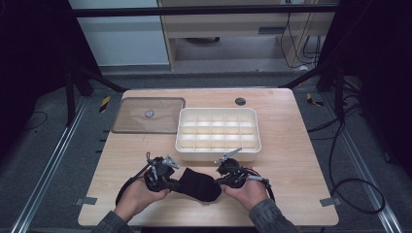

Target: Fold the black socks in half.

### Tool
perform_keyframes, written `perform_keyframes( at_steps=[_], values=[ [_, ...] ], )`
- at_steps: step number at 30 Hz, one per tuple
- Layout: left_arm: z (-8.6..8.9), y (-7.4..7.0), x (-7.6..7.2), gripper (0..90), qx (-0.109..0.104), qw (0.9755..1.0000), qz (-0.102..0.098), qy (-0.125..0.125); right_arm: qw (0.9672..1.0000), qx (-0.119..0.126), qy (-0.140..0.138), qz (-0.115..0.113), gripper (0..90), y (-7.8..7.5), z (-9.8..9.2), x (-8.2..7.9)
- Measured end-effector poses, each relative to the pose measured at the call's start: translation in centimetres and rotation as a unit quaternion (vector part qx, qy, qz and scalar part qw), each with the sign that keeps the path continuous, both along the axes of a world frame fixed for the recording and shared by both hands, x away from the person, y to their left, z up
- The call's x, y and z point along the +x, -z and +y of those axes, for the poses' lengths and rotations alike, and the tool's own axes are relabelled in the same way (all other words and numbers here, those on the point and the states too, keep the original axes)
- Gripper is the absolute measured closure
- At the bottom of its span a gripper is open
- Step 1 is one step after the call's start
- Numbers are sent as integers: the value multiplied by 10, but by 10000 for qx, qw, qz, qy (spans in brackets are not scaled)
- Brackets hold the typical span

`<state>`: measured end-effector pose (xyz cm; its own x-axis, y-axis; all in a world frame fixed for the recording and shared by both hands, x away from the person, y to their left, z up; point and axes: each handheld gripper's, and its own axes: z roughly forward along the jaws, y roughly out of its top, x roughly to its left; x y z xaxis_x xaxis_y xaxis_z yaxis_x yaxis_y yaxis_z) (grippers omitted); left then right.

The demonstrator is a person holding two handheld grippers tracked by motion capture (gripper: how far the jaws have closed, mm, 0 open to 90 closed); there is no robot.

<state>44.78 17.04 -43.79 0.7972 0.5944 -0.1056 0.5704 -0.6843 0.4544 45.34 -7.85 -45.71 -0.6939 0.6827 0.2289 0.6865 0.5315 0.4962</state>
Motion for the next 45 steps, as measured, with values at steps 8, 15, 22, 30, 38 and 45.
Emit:
perform_keyframes(
  at_steps=[8, 15, 22, 30, 38, 45],
  values=[
    [-2, -8, -2, 817, -8, 9999, -88, 53, 10000, -17, 1, -1, 869, 0, 3, 1],
    [-5, -9, 0, 818, -71, 9999, -85, 99, 10000, -59, -62, 3, 869, -3, 8, -1],
    [-17, -13, -3, 818, -146, 9995, -123, 268, 10000, -60, -52, -17, 869, -6, 9, 0],
    [-14, -15, 3, 818, -68, 9996, -116, 233, 10000, 6, -24, 16, 869, -8, 7, -2],
    [-5, -10, 13, 818, -4, 9998, -64, 178, 10000, -12, 14, 16, 862, -6, 6, 2],
    [-1, -5, 13, 819, -19, 9999, -55, 111, 10000, -76, 7, 38, 833, -3, 3, -1]
  ],
)
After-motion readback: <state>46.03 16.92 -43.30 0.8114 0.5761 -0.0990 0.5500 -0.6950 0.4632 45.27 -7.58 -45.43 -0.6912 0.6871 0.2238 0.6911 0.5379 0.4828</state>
